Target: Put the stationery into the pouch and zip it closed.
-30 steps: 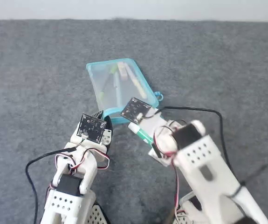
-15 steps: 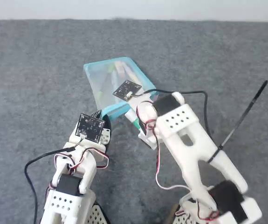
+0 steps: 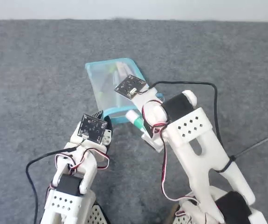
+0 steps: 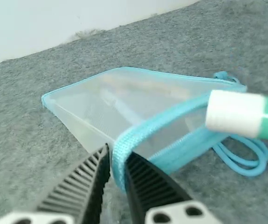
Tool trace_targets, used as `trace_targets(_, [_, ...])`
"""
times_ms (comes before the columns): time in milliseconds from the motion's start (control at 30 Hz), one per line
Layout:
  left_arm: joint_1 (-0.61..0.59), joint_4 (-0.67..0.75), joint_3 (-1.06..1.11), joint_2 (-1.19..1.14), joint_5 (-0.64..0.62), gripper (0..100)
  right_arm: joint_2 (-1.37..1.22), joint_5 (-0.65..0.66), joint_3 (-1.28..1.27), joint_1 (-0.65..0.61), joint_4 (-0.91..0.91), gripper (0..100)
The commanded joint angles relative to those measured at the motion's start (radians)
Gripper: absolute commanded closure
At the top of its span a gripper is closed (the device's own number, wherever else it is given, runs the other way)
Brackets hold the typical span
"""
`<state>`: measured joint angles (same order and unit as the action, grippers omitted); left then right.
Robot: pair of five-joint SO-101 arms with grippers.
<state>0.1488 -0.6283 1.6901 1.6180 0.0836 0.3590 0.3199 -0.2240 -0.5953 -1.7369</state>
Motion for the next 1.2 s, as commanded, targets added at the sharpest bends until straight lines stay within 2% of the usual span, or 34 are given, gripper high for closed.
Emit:
trace_targets(0, [0.008,0.018,-0.010,0.011,0.038,99,0.033,-0.002,0.057,-0.005,-0.019,99.2])
trace_targets(667, [0.008,0.002,-0.013,0.015,0.032,99,-0.124,-0.031,0.064,0.019,0.022,99.2])
trace_targets(833, [0.008,0.002,-0.012,0.015,0.032,99,-0.148,-0.031,0.066,0.033,0.088,99.2])
trace_targets(1167, [0.008,0.000,-0.010,0.015,0.037,99,-0.337,-0.038,0.245,0.036,0.122,99.2])
